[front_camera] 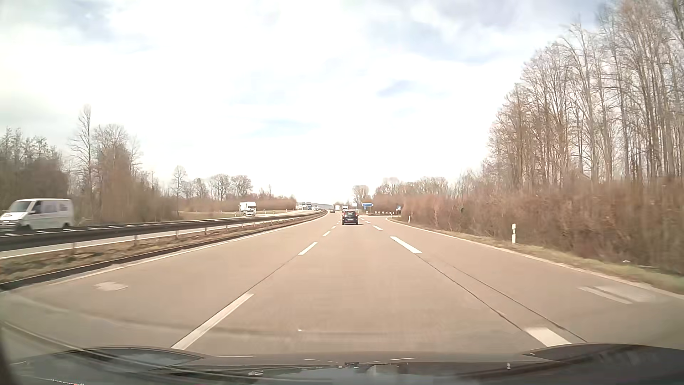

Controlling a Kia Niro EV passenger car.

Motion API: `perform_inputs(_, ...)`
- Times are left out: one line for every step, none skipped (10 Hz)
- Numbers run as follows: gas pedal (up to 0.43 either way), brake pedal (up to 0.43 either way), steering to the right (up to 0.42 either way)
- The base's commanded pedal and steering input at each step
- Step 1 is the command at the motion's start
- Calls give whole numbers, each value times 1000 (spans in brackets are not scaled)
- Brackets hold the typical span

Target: Follow the waypoints while adhering to traffic rules and regulations

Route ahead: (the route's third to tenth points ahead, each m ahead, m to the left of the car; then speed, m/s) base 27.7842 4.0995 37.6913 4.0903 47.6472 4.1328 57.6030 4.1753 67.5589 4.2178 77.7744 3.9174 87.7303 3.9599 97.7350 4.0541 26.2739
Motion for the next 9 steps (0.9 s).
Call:
perform_inputs(209, 0, 0)
perform_inputs(220, 0, 1)
perform_inputs(228, 0, 1)
perform_inputs(228, 0, 1)
perform_inputs(228, 0, 1)
perform_inputs(228, 0, 1)
perform_inputs(228, 0, 1)
perform_inputs(228, 0, 1)
perform_inputs(228, 0, 1)
